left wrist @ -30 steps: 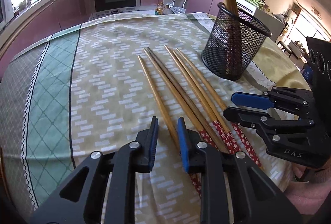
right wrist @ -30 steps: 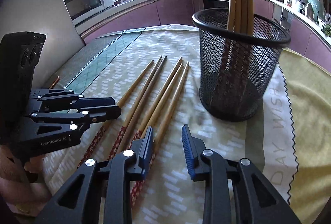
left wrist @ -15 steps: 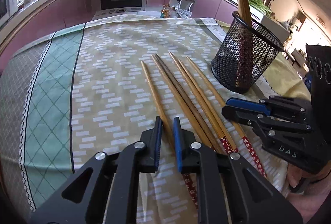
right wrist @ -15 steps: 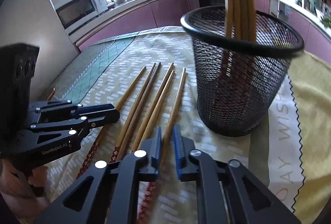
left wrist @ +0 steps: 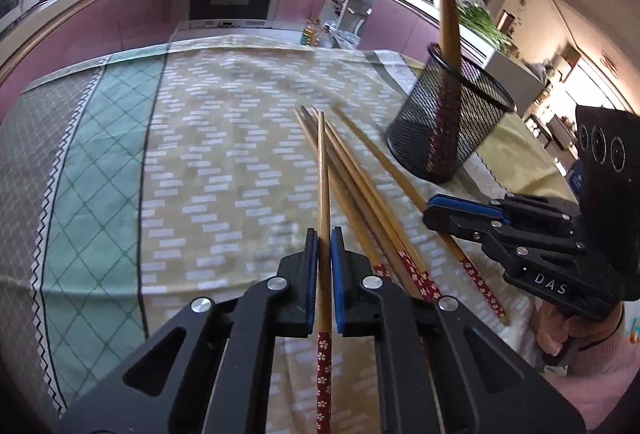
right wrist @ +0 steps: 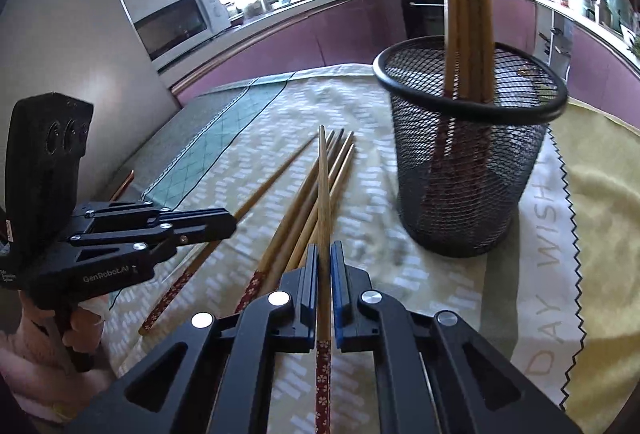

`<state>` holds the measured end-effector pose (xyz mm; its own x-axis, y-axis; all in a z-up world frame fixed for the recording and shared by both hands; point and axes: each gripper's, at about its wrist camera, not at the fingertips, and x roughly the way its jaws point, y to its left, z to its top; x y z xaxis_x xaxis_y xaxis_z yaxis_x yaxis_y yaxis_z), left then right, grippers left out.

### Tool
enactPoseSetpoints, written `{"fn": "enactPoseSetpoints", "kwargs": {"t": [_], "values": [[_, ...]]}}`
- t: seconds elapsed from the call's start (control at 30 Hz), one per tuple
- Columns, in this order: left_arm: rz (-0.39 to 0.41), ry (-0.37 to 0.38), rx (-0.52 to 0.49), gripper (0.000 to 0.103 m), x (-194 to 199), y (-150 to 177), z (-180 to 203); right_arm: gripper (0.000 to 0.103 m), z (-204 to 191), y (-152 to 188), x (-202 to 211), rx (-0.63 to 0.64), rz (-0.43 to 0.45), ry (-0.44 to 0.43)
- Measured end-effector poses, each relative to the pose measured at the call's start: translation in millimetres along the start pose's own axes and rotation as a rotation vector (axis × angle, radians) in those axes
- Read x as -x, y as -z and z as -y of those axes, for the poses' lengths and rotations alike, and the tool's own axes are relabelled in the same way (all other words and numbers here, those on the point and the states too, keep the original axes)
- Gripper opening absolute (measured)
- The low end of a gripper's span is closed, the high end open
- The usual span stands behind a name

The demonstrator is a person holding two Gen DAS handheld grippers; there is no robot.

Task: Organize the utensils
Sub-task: 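Grasp a third chopstick with the right gripper, then lift the chopstick upright with the right gripper over the mesh cup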

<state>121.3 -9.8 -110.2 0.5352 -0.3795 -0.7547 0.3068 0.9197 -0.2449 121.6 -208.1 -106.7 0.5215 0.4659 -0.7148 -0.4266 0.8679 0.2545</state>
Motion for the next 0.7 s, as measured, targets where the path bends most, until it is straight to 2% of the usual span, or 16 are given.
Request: {"fn": "enactPoseSetpoints", "kwargs": {"t": [0.33,0.6,0.7], "values": [[-0.058,-0.005,-0.046,0.009,-16,-1,4,0.008,-5,0,-16,0.039,-0.061,0.030],[-0.073,-0.006,-0.067,0.011,-25,-12,4,0.007,0,-5,-21,0.051,-0.067,0.022],[-0.070,-0.015,-0.066,0.008,-25,-15,6,0.006,0,-6,-16,0.055,-0.052,0.028]]}}
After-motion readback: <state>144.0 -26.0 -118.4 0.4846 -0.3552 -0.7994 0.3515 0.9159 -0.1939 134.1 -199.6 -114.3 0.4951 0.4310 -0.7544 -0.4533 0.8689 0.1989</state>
